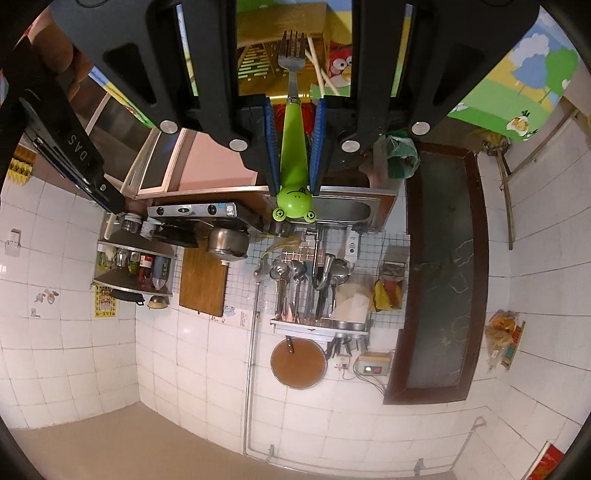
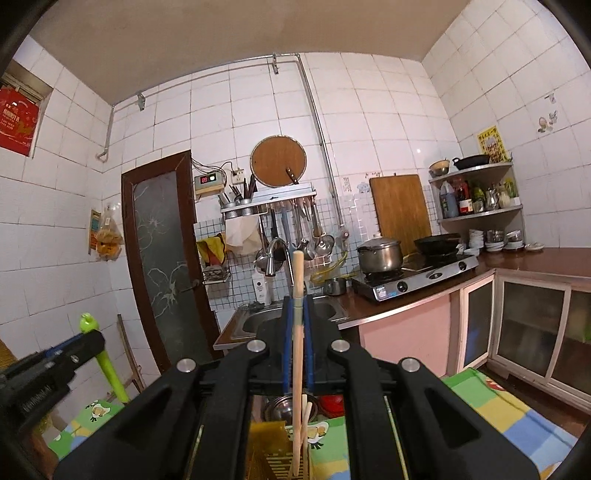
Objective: Organize utensils
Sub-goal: 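Lift the chopstick and frog fork with both grippers over the caddy, then open both grippers to drop the chopstick and fork into the caddy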
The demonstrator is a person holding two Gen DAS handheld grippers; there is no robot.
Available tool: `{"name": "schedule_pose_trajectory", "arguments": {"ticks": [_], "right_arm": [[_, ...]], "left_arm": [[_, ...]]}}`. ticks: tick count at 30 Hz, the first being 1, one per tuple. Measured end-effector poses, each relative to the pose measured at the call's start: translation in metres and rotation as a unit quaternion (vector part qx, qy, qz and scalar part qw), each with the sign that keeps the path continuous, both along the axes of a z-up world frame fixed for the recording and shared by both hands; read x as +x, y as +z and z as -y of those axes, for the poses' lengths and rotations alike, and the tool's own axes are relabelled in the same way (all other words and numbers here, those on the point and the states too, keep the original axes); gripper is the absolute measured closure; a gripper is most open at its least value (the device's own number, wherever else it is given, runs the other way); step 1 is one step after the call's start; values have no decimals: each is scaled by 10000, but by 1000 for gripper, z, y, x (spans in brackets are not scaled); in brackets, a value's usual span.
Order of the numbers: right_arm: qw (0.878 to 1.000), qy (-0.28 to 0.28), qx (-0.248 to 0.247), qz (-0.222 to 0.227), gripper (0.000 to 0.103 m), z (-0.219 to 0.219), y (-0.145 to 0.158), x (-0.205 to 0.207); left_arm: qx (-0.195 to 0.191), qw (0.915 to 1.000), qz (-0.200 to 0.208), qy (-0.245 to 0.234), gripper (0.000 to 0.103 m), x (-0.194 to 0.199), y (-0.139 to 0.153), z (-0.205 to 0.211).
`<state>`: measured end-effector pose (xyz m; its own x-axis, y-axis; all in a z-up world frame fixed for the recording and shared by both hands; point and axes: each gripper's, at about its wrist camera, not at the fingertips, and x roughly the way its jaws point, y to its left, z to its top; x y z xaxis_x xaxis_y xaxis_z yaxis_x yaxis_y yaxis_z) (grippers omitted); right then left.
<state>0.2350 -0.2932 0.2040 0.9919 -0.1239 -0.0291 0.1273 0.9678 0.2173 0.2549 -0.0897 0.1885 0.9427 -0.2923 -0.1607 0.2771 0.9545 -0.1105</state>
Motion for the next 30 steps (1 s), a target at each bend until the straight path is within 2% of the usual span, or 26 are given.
{"name": "schedule_pose_trajectory", "arguments": {"ticks": [9, 21, 27, 30], "right_arm": [[9987, 294, 96, -398, 97, -1, -41, 40], [9941, 388, -60, -1009, 97, -11, -90, 54], [9894, 432, -63, -1387, 97, -11, -111, 57], [9872, 315, -95, -1563, 96, -8, -110, 52]], "left_arm": [[-22, 9989, -461, -54, 88, 57, -47, 12], [224, 9963, -832, -35, 88, 68, -92, 16], [154, 9911, -1324, -44, 88, 80, -103, 8], [159, 9883, -1518, 20, 86, 75, -101, -2]]}}
